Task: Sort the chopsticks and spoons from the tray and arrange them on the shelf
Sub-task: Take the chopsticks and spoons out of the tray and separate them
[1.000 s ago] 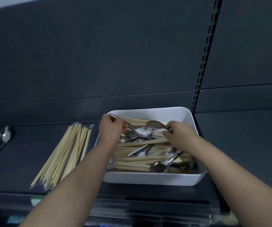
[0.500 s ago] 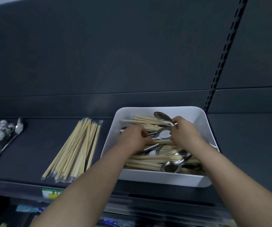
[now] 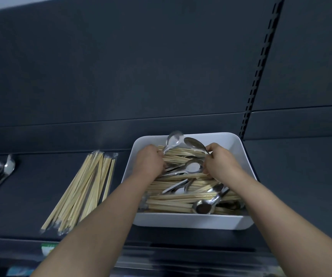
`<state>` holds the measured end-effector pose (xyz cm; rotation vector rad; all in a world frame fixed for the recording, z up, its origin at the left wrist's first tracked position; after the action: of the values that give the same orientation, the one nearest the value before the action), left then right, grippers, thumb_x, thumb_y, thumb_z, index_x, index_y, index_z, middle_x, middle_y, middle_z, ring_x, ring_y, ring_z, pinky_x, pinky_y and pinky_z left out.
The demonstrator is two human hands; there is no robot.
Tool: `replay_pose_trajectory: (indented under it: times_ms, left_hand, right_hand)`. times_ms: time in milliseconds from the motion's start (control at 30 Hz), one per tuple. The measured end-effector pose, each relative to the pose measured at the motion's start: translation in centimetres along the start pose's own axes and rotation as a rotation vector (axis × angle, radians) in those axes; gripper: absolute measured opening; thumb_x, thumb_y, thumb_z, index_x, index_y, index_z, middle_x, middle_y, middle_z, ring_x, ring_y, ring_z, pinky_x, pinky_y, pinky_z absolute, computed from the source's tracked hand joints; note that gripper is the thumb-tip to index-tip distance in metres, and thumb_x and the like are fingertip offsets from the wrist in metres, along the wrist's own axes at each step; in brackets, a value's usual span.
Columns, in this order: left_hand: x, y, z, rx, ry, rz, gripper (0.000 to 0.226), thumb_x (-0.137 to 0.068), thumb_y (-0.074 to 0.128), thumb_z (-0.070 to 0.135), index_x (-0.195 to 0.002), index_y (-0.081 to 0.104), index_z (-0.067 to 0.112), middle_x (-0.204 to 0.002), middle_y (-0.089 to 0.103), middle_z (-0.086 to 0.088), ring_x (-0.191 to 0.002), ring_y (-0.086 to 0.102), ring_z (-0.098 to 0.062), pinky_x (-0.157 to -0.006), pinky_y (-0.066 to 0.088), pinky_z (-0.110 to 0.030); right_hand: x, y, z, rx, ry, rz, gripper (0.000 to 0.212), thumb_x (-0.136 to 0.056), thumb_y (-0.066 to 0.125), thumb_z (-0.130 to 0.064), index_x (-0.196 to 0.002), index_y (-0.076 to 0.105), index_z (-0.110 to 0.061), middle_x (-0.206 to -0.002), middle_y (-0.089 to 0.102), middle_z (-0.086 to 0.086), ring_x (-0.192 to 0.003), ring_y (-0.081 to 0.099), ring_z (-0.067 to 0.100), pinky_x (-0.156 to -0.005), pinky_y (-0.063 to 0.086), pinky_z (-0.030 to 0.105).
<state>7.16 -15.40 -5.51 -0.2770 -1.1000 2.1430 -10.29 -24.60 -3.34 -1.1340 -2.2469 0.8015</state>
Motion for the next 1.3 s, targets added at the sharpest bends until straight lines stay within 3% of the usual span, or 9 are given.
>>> replay_pose_trajectory:
  times_ms: [267,433,567,667,833,967,1067,1167,1300]
  left_hand:
    - [1.9,-0.9,0.3,-0.129,0.045,-0.031,0.027,-0.099,0.043,0.017,-0.095,0.067,0.007,-0.097,0.072,-0.013,-0.097,0.062,-0.032,-0.083,0.048,-0.036]
    - [1.7,-1.5,-0.2,-0.067,0.045,0.013,0.03,-0.098,0.041,0.021,-0.091,0.064,0.003,-0.089,0.072,-0.014,-0.089,0.064,-0.033,-0.083,0.051,-0.041]
    - [2.5,-1.3,0.4,-0.074,0.039,0.0,0.028,-0.098,0.042,0.018,-0.095,0.066,0.002,-0.092,0.072,-0.014,-0.092,0.063,-0.033,-0.084,0.051,-0.039]
    - [3.4,-0.8,0.8,-0.077,0.031,-0.008,0.03,-0.1,0.041,0.019,-0.097,0.067,0.005,-0.098,0.071,-0.016,-0.098,0.062,-0.035,-0.088,0.05,-0.041]
    - [4.0,-1.1,0.7,-0.004,-0.025,0.052,0.026,-0.099,0.044,0.022,-0.095,0.066,0.008,-0.093,0.072,-0.011,-0.094,0.063,-0.03,-0.085,0.051,-0.038]
    - [4.9,-2.2,0.2,0.065,-0.031,0.128,0.025,-0.098,0.044,0.019,-0.096,0.064,0.005,-0.086,0.072,-0.01,-0.08,0.062,-0.023,-0.069,0.047,-0.031]
    - [5.5,-3.1,-0.6,0.156,-0.055,0.186,0.024,-0.098,0.044,0.019,-0.093,0.064,0.006,-0.08,0.071,-0.008,-0.081,0.064,-0.022,-0.078,0.054,-0.038]
    - [6.1,-4.5,-1.2,0.276,-0.09,0.234,0.022,-0.098,0.045,0.016,-0.09,0.063,0.007,-0.072,0.07,-0.004,-0.073,0.062,-0.02,-0.079,0.054,-0.038]
    - [6.6,-6.4,-2.7,0.317,-0.117,0.24,0.021,-0.098,0.045,0.017,-0.086,0.06,0.012,-0.067,0.067,0.001,-0.061,0.053,-0.013,-0.068,0.047,-0.032]
  right_hand:
    - [0.5,1.4,-0.5,0.003,-0.015,-0.061,0.016,-0.091,0.046,-0.017,-0.105,0.053,-0.018,-0.093,0.069,0.008,-0.086,0.065,0.029,-0.079,0.053,0.038]
    - [2.1,0.1,0.3,0.386,-0.131,-0.308,0.002,-0.09,0.057,-0.026,-0.092,0.055,-0.025,-0.095,0.063,-0.004,-0.085,0.055,0.017,-0.061,0.038,0.025]
    - [3.6,-0.2,1.2,0.698,-0.123,-0.483,0.035,-0.076,0.076,-0.023,-0.106,0.058,-0.022,-0.105,0.061,0.0,-0.095,0.057,0.019,-0.072,0.044,0.024]
    - [3.5,0.1,1.4,0.796,-0.135,-0.416,0.041,-0.079,0.072,-0.013,-0.118,0.06,-0.015,-0.116,0.062,0.007,-0.106,0.06,0.025,-0.074,0.045,0.026]
    - [2.5,0.4,1.7,0.774,-0.244,-0.265,0.036,-0.084,0.065,-0.011,-0.119,0.056,-0.012,-0.12,0.055,0.008,-0.109,0.058,0.03,-0.077,0.045,0.031]
    - [1.9,0.5,2.0,0.751,-0.287,-0.278,0.026,-0.083,0.068,-0.026,-0.105,0.06,-0.014,-0.11,0.063,0.008,-0.1,0.06,0.027,-0.075,0.047,0.032]
    - [1.9,-0.3,0.8,0.714,-0.332,-0.199,0.021,-0.088,0.061,-0.038,-0.105,0.059,-0.025,-0.104,0.059,0.0,-0.108,0.05,0.024,-0.086,0.042,0.037]
    - [2.1,-0.9,-1.7,0.713,-0.384,-0.072,0.02,-0.082,0.066,-0.049,-0.08,0.058,-0.031,-0.088,0.059,-0.004,-0.101,0.045,0.021,-0.079,0.031,0.036]
    - [1.5,-0.1,-4.5,0.801,-0.368,-0.006,0.025,-0.08,0.069,-0.048,-0.091,0.068,-0.026,-0.09,0.066,-0.002,-0.095,0.055,0.022,-0.075,0.032,0.031]
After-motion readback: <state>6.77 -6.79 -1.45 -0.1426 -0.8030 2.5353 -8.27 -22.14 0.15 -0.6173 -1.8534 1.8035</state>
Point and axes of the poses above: each hand's wrist, its own x-axis away from the middle knuckle, its own y-axis out of the palm, z = x × y, the point moved 3 cm from there along -x, towards the middle knuckle
